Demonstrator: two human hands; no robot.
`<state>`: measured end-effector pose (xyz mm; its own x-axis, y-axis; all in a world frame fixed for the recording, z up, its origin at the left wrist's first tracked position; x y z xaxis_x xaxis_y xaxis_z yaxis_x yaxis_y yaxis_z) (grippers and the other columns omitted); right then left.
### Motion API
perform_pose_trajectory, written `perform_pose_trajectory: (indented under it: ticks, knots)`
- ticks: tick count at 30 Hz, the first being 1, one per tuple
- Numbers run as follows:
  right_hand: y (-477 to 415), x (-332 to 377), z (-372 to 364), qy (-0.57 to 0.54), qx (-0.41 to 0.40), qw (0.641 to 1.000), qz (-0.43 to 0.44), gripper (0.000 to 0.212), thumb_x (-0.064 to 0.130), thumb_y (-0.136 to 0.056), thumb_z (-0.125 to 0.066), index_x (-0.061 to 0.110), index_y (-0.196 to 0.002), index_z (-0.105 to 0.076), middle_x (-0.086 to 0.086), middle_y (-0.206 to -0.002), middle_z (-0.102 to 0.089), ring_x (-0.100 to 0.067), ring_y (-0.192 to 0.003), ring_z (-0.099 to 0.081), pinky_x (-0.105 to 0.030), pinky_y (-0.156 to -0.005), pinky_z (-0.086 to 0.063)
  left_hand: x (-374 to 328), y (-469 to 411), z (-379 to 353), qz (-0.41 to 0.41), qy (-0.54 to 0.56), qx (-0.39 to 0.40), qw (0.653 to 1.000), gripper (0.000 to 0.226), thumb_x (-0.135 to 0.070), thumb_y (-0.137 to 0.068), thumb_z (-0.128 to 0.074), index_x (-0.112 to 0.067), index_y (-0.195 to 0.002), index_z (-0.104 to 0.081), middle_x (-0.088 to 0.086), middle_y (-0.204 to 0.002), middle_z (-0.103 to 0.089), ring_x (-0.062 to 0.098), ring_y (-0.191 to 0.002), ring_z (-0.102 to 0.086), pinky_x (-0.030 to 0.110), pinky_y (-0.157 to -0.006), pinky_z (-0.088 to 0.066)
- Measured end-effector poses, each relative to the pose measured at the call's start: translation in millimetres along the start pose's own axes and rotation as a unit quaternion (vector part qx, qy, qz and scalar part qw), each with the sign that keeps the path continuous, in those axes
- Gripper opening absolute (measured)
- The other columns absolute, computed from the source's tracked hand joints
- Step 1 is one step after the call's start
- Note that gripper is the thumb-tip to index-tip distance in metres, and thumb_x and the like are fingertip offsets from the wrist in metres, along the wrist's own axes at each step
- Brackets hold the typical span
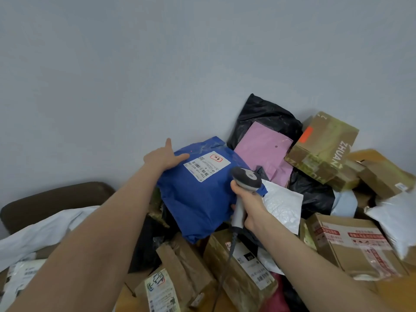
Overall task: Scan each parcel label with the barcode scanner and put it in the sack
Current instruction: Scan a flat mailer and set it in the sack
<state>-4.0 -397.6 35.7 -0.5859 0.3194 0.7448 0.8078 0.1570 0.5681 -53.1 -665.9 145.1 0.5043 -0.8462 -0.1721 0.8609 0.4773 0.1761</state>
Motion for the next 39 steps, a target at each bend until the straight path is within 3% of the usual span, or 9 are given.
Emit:
perform_pose_trajectory:
  ticks: [2, 5, 10, 12, 15, 18, 24, 29, 39]
  knots:
    - [-3.3, -0.9, 0.3, -0.004, 0.003, 1.0, -0.002, 0.044, 0.029, -0.081, -0.078, 0.014, -0.119, -0.061, -0.01, -0.117, -0.065, -0.031, -0.106, -0.061, -0.045, -0.088, -0.053, -1.9, 0.1, -12.1, 0.014, 0.022, 0.053, 0.998, 0.09, -0.073, -0.081, -0.049, -0.013, -0.145, -0.03, 0.01, -0.139, -0.049, 0.031, -0.119, -0.052, 0.04, -0.094, -0.041]
    - [-4.2, 0.2, 4.1, -0.012, 0.003, 1.0, 0.001, 0.043, 0.026, -0.082, -0.077, 0.013, -0.12, -0.062, -0.01, -0.116, -0.066, -0.029, -0.103, -0.062, -0.04, -0.082, -0.052, -3.5, 8.3, -26.9, 0.027, 0.156, 0.119, 0.98, 0.057, -0.06, -0.082, -0.063, -0.011, -0.11, -0.052, 0.003, -0.105, -0.06, 0.02, -0.086, -0.056, 0.033, -0.078, -0.042]
    - [6.6, 7.9, -5.6, -0.027, 0.025, 0.999, 0.012, 0.028, 0.026, -0.084, -0.074, 0.014, -0.107, -0.064, -0.009, -0.099, -0.069, -0.026, -0.083, -0.065, -0.038, -0.071, -0.053, 6.7, 28.9, -19.2, 0.045, 0.273, 0.17, 0.946, 0.045, -0.035, -0.078, -0.078, -0.009, -0.111, -0.062, 0.005, -0.112, -0.065, 0.026, -0.106, -0.06, 0.037, -0.087, -0.049]
    - [14.8, 20.3, -15.4, -0.021, 0.038, 0.999, 0.028, 0.021, 0.028, -0.084, -0.074, 0.015, -0.098, -0.064, -0.006, -0.091, -0.067, -0.024, -0.076, -0.063, -0.035, -0.067, -0.051, 7.4, 40.0, -13.9, 0.04, 0.3, 0.187, 0.935, 0.028, -0.021, -0.079, -0.078, -0.008, -0.101, -0.066, 0.007, -0.106, -0.068, 0.024, -0.098, -0.064, 0.035, -0.082, -0.052]
    - [31.4, 35.2, -26.9, 0.003, 0.055, 0.997, 0.056, 0.027, 0.028, -0.084, -0.074, 0.012, -0.103, -0.065, -0.007, -0.09, -0.066, -0.022, -0.075, -0.062, -0.036, -0.067, -0.051, 13.0, 58.8, 1.9, 0.032, 0.337, 0.125, 0.933, 0.013, -0.013, -0.081, -0.076, -0.01, -0.084, -0.064, 0.004, -0.085, -0.067, 0.016, -0.076, -0.062, 0.026, -0.061, -0.05]
    - [55.5, 34.9, -24.0, 0.004, 0.053, 0.996, 0.077, 0.019, 0.025, -0.086, -0.072, 0.008, -0.091, -0.064, -0.007, -0.067, -0.064, -0.017, -0.055, -0.057, -0.028, -0.055, -0.047, 31.1, 78.3, 6.2, 0.036, 0.397, 0.049, 0.916, 0.014, -0.012, -0.084, -0.073, -0.01, -0.077, -0.061, 0.004, -0.079, -0.064, 0.014, -0.066, -0.059, 0.022, -0.054, -0.047]
    - [116.8, -0.2, -21.8, 0.081, 0.08, 0.991, 0.077, 0.011, 0.012, -0.087, -0.069, 0.005, -0.083, -0.061, -0.006, -0.048, -0.053, -0.014, -0.039, -0.042, -0.023, -0.041, -0.036, 71.6, 118.3, -7.9, 0.082, 0.558, -0.044, 0.825, 0.022, -0.009, -0.086, -0.07, -0.001, -0.105, -0.062, 0.015, -0.107, -0.066, 0.02, -0.079, -0.063, 0.031, -0.073, -0.054]
    - [156.0, -35.1, -28.2, 0.128, 0.116, 0.982, 0.069, 0.014, 0.012, -0.085, -0.07, 0.003, -0.079, -0.062, -0.008, -0.048, -0.056, -0.014, -0.037, -0.044, -0.025, -0.043, -0.038, 86.6, 156.0, -22.0, 0.106, 0.628, -0.095, 0.765, 0.024, -0.005, -0.09, -0.063, 0.001, -0.113, -0.058, 0.008, -0.102, -0.063, 0.012, -0.072, -0.06, 0.019, -0.052, -0.051]
    - [180.6, -55.0, -25.2, 0.186, 0.106, 0.974, 0.079, 0.018, 0.014, -0.079, -0.071, 0.004, -0.068, -0.061, -0.007, -0.05, -0.056, -0.015, -0.043, -0.047, -0.029, -0.051, -0.04, 107.5, 175.8, -33.2, 0.12, 0.602, -0.124, 0.78, 0.031, -0.013, -0.09, -0.064, 0.001, -0.118, -0.058, 0.012, -0.119, -0.063, 0.022, -0.096, -0.062, 0.028, -0.073, -0.051]
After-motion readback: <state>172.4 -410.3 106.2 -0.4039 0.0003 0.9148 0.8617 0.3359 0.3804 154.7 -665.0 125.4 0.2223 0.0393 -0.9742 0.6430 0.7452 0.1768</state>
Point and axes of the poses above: each hand's wrist, its own y-axis away from the middle knuckle, its own z-axis out of the back of the hand, x = y × z, the point moved 9 cm from there along -y, towards the middle knuckle
